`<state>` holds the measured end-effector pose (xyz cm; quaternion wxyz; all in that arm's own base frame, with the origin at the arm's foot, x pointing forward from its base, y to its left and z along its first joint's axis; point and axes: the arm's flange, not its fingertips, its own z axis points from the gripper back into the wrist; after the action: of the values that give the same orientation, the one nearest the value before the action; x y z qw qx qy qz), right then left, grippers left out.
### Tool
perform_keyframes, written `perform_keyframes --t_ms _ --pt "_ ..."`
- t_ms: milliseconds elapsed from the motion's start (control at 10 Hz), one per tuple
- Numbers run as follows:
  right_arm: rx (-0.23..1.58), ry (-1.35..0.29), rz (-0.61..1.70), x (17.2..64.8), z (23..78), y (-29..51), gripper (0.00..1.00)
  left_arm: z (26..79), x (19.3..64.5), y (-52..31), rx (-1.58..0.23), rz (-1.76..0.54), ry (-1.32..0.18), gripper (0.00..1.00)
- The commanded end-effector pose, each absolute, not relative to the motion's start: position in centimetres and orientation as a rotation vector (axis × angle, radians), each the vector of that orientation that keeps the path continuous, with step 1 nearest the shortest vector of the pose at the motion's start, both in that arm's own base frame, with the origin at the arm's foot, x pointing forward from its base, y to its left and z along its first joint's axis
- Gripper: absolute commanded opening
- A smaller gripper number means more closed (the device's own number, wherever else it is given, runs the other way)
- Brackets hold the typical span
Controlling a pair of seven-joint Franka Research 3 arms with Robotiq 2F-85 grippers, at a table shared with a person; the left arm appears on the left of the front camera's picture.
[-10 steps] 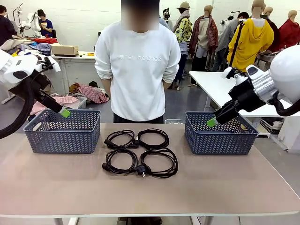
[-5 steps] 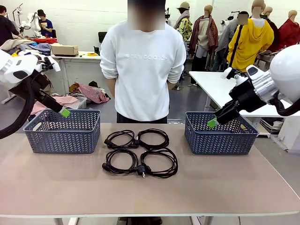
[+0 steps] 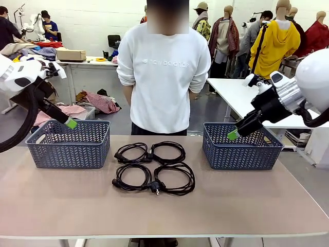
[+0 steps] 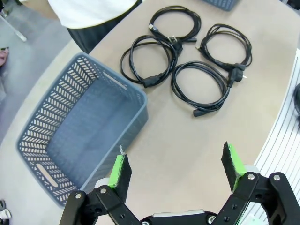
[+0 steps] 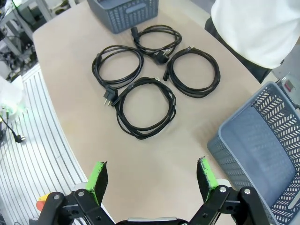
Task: Organize the cables according to human instructions.
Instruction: Pick up a bundle of cables and place it in the basket indicated by the human.
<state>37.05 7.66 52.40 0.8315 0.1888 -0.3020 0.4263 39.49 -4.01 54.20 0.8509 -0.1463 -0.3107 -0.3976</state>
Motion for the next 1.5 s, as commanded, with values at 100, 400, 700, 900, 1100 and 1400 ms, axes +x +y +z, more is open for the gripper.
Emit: perform_keyframes --t_ms 100,400,700,900,1100,1400 --pt "0.416 -0.647 0.903 37.19 52.32 7.68 1.00 54.12 39.40 -3.87 -0.315 -0.840 -0.654 1.00" --pt "0.416 -0.647 0.903 37.19 52.32 7.68 1.00 54.12 39.40 -3.87 -0.315 -0.840 -0.654 1.00" --pt "0.416 -0.647 0.903 37.19 52.32 7.68 1.00 54.12 39.40 -3.87 -0.315 -0.840 -0.654 1.00" --pt "0.416 -0.647 0.903 37.19 52.32 7.68 1.00 54.12 39.40 -3.87 -0.315 -0.840 -0.654 1.00" --pt "0.416 -0.647 0.903 37.19 52.32 7.68 1.00 54.12 39.40 -3.87 -0.315 -0.840 -0.654 1.00" --pt "0.416 -0.647 0.903 37.19 52.32 7.68 1.00 54.12 39.40 -3.87 -0.315 -0.840 -0.654 1.00"
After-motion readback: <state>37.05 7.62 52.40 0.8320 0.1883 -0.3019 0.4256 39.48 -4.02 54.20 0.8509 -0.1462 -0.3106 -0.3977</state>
